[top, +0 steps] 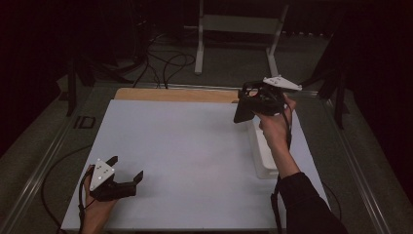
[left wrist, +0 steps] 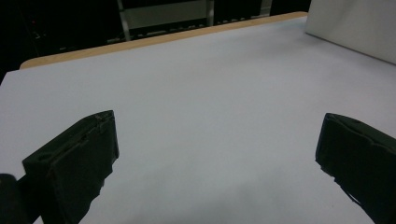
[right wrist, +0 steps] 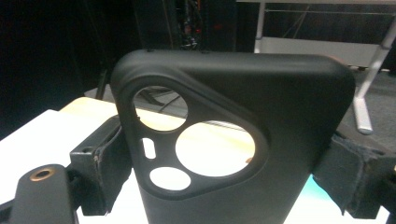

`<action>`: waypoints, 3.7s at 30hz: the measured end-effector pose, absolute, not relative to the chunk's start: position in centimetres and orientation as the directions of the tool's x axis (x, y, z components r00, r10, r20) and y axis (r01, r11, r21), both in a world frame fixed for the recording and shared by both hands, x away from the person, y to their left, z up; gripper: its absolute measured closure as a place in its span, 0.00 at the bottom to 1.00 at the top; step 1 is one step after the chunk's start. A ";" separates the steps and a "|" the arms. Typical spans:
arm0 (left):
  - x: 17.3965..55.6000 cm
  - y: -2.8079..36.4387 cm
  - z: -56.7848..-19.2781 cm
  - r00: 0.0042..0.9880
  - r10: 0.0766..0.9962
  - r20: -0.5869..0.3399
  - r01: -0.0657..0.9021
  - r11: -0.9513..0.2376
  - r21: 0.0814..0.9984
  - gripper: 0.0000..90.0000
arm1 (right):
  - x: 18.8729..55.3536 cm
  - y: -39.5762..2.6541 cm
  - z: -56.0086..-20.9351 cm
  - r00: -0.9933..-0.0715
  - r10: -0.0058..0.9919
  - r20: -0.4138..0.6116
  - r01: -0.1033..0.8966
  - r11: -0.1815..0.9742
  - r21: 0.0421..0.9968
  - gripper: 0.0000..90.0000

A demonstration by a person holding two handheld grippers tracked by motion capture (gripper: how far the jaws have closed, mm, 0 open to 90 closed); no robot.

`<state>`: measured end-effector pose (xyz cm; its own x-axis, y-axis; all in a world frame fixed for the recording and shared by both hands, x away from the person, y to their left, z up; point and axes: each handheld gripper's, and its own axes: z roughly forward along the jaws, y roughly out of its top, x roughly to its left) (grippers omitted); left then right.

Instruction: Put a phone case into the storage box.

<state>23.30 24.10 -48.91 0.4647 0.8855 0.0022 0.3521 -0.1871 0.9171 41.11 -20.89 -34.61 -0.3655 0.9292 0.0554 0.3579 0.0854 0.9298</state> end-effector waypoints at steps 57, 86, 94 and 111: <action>23.3 24.0 -48.9 0.465 0.885 -0.001 0.346 -0.181 0.921 0.00 | 45.4 -26.1 -37.7 -0.177 0.984 0.001 0.454 0.081 0.887 0.15; 23.3 24.0 -48.9 0.467 0.884 -0.001 0.349 -0.183 0.919 0.00 | 46.7 -26.1 -41.9 -0.146 0.989 0.013 0.530 0.067 0.845 0.14; 23.3 24.0 -48.9 0.467 0.884 -0.003 0.350 -0.181 0.919 0.00 | 47.3 -25.7 -42.6 -0.142 0.990 -0.012 0.544 0.088 0.835 0.14; 23.3 24.0 -49.0 0.466 0.885 -0.009 0.354 -0.177 0.918 0.00 | 48.5 -25.2 -44.3 -0.136 0.990 -0.036 0.573 0.108 0.813 0.13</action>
<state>23.34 24.03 -48.98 0.4661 0.8847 -0.0086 0.3537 -0.1774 0.9184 48.55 -25.23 -44.33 -0.1356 0.9901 -0.0361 0.5725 0.1081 0.8127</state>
